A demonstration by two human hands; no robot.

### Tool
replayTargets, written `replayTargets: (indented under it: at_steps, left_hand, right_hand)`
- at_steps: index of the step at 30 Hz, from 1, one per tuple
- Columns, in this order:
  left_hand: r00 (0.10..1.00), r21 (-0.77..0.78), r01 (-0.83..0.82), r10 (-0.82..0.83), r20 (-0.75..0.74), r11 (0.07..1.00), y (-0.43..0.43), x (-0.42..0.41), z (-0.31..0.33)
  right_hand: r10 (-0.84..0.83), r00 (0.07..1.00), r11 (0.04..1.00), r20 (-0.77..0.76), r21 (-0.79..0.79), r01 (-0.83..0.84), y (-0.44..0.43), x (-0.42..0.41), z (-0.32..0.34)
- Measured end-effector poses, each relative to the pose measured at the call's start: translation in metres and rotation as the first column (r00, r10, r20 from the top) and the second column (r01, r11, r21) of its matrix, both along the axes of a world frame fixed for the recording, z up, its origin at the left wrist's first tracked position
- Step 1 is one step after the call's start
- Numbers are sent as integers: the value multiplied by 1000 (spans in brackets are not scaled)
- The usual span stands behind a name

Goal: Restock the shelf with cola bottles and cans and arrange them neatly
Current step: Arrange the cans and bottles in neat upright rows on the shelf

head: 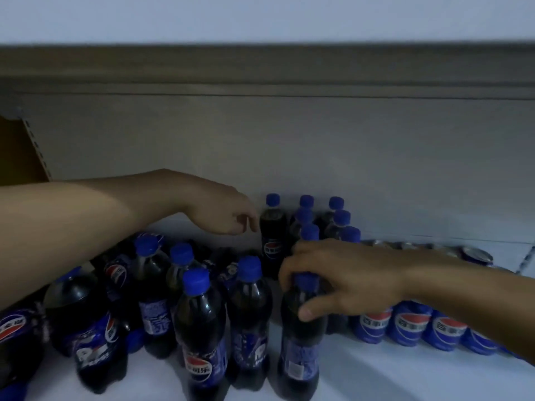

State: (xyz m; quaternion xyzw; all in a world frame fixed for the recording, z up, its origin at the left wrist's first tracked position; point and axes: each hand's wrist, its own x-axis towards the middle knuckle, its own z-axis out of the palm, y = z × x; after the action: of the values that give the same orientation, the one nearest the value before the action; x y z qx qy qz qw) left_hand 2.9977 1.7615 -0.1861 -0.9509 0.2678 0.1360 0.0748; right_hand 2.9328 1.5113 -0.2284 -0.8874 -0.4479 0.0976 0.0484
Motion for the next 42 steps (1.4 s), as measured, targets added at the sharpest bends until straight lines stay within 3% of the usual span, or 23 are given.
replayTargets:
  at_steps: [5, 9, 13, 18, 21, 23, 24, 26, 28, 31, 36, 39, 42]
  left_hand:
    - [991, -178, 34, -56, -119, 983, -23, -20, 15]
    - [984, -328, 46, -100, -148, 944, -28, -22, 17]
    - [967, -464, -24, -97, -236, 886, -29, -16, 12]
    - [956, -706, -92, -137, -261, 702, -41, -9, 5]
    - [987, -766, -43, -93, -134, 642, -49, -4, -1]
    - [997, -787, -36, -31, -70, 616, -45, 4, -1]
    - [997, -791, -55, -6, -75, 610, -40, 9, 0]
    - [986, -795, -121, -23, -167, 594, -26, 18, 0]
    - [924, -812, -243, -127, -360, 530, -14, 25, -3]
    - [816, -786, -377, -226, -532, 490, -1, 32, -10]
    - [900, -842, -396, -27, -435, 366, -5, 35, -7]
    - [898, -818, -400, -2, -440, 413, -9, 39, -9]
    - [878, -794, -433, 1, -478, 427, -10, 43, -17]
  right_hand:
    - [-49, 998, 996, 38, 74, 46, -6, 6, 13]
    - [-223, 972, 928, 69, 321, 190, -13, 12, 52]
    - [-394, 919, 765, 9, 557, 323, -14, 23, 80]
    - [-507, 836, 474, -211, 741, 475, 4, 42, 78]
    - [-484, 789, 301, -379, 775, 556, 17, 55, 79]
    - [-476, 813, 342, -334, 782, 521, 22, 61, 83]
    - [-459, 849, 427, -263, 772, 470, 23, 64, 87]
    - [-349, 928, 649, -134, 680, 342, 25, 67, 96]
    - [-237, 969, 778, -75, 582, 235, 26, 75, 104]
    - [-208, 978, 839, -19, 510, 189, 31, 90, 108]
    - [-333, 942, 877, 47, 382, 291, 56, 104, 89]
    - [-320, 927, 910, 194, 336, 244, 63, 115, 77]
    - [-302, 937, 923, 176, 300, 241, 61, 123, 65]
